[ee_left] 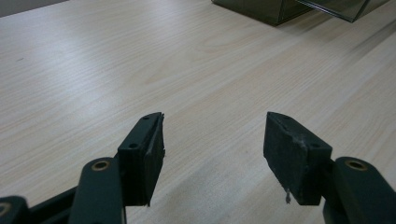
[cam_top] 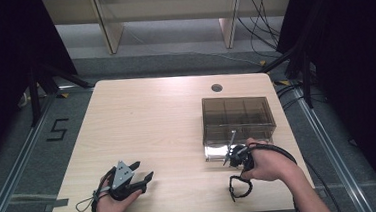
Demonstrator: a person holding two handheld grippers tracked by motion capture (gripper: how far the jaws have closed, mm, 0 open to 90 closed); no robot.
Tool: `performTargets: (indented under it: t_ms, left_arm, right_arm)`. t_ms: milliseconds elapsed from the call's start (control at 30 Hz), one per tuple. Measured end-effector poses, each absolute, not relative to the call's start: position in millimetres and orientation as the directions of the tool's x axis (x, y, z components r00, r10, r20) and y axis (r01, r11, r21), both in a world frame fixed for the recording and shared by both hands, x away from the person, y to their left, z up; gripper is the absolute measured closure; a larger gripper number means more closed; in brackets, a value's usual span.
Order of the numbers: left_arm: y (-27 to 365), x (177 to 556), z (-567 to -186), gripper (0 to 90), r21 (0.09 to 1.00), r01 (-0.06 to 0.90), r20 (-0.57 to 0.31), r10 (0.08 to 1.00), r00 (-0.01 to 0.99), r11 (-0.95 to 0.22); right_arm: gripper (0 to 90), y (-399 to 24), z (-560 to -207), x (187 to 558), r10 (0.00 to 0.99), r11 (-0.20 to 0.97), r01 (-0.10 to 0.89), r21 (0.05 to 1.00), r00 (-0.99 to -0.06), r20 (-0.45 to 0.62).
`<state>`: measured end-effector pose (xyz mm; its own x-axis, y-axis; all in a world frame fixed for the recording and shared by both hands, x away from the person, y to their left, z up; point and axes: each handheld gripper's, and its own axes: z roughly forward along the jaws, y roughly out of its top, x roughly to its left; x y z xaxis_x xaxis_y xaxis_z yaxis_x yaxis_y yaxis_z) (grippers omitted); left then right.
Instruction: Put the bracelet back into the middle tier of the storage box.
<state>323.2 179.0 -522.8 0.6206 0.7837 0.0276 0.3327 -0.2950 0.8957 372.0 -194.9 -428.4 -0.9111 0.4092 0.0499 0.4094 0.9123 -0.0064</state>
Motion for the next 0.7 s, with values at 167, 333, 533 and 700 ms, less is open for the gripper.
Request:
performTargets:
  t_ms: [167, 333, 533, 700]
  left_arm:
    - [179, 323, -523, 37.9, 0.895, 0.334, 0.026, 0.784, 0.620, -0.294]
    - [179, 323, -523, 37.9, 0.896, 0.334, 0.026, 0.784, 0.620, -0.294]
    - [179, 323, -523, 38.0, 0.895, 0.335, 0.027, 0.785, 0.619, -0.295]
    - [179, 323, -523, 37.9, 0.895, 0.335, 0.027, 0.785, 0.619, -0.295]
  right_arm:
    - [85.3, -200, -427, 372, 0.419, 0.908, 0.419, -0.013, -0.906, 0.051]
    - [85.3, -205, -425, 372, 0.430, 0.903, 0.430, -0.017, -0.902, 0.049]
    - [85.3, -212, -425, 373, 0.432, 0.902, 0.432, -0.016, -0.900, 0.051]
    - [85.3, -218, -424, 374, 0.436, 0.900, 0.435, -0.018, -0.898, 0.056]
